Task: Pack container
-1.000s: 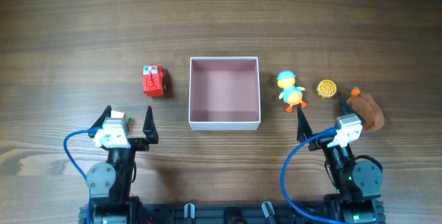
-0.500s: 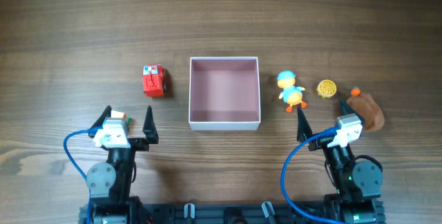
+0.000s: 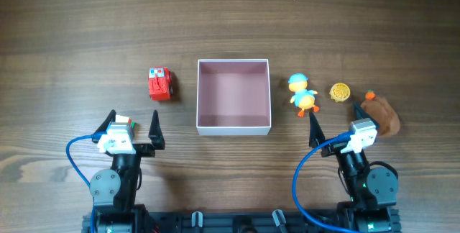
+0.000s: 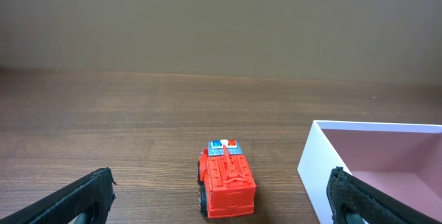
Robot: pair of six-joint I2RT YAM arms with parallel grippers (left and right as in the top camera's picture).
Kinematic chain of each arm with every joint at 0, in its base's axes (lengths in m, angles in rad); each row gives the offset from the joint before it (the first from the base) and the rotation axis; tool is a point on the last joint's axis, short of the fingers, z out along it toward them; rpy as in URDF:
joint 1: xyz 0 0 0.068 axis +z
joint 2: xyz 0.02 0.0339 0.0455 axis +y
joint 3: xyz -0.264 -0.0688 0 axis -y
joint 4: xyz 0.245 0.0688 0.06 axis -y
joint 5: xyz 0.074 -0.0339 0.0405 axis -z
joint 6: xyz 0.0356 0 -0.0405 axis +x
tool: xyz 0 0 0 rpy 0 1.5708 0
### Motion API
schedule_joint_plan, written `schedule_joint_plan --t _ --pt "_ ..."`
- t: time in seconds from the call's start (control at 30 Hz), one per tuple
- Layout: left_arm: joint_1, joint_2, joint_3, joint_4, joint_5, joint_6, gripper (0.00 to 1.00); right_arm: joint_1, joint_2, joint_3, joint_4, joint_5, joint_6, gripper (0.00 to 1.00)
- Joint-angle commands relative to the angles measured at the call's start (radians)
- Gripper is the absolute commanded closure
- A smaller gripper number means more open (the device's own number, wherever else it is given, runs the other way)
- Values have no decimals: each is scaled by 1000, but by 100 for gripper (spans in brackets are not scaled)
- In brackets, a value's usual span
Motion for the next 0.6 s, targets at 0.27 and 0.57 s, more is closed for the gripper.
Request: schedule_joint_plan --t 0.27,0.57 --pt "5 1 27 -14 5 -243 0 5 33 35 -5 -22 233 0" --pt "5 456 522 -267 6 -320 0 5 486 511 -290 -60 148 0"
